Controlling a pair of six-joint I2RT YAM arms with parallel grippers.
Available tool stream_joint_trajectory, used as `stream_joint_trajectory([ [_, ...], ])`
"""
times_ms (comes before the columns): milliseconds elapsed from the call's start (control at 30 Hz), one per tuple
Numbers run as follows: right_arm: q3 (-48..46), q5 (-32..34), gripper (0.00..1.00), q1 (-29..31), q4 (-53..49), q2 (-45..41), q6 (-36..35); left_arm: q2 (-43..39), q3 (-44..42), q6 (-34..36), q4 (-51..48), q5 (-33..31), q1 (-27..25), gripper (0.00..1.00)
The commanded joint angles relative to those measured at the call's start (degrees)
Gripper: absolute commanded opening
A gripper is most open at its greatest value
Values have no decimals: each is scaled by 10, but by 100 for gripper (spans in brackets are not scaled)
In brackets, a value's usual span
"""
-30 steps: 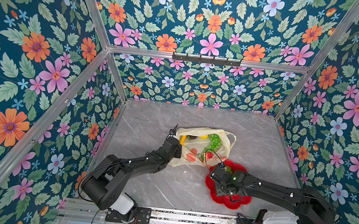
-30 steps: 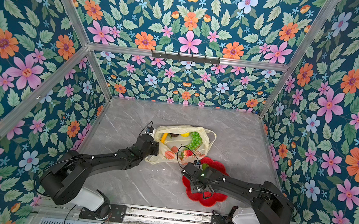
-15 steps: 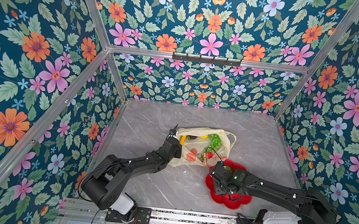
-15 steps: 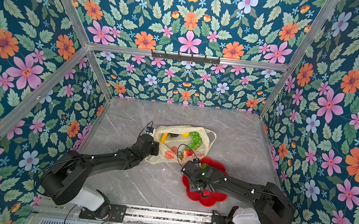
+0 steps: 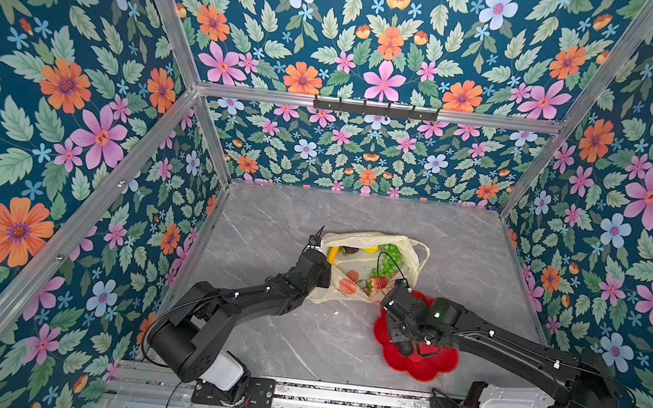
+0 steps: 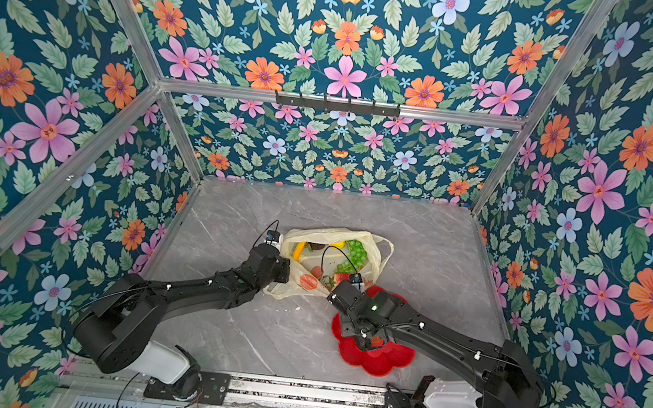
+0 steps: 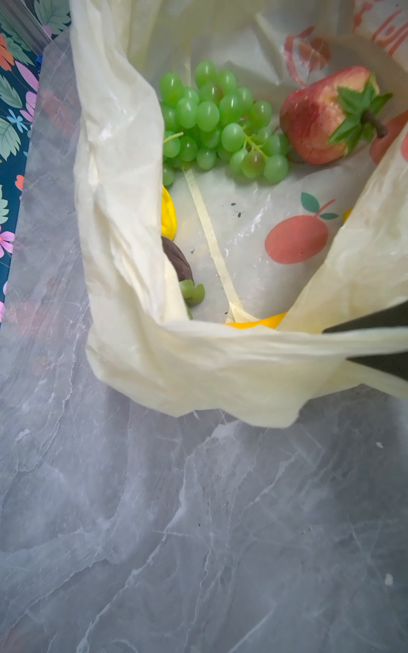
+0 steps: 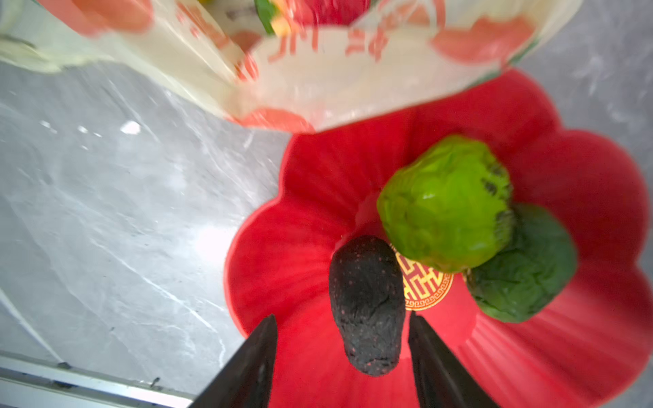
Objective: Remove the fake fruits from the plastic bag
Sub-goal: 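Lower the avocado into the red plate and open the right gripper, then move the right gripper back to the far side of the bag mouth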
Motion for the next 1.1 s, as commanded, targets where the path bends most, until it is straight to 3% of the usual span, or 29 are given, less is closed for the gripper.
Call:
stream_joint_trajectory([
  [0, 24, 14, 62, -11, 12, 4, -34, -3, 4, 5, 0, -3, 0, 6],
  [433, 199, -21, 60, -104, 144, 191, -58, -11, 2, 8, -4, -8, 1, 6],
  [633, 271, -44, 60, -146, 190, 307, -67, 7, 15, 11, -10, 26, 1, 6],
  [1067, 419, -27, 58, -198, 177, 449, -102, -2, 9, 12, -6, 20, 0, 6],
])
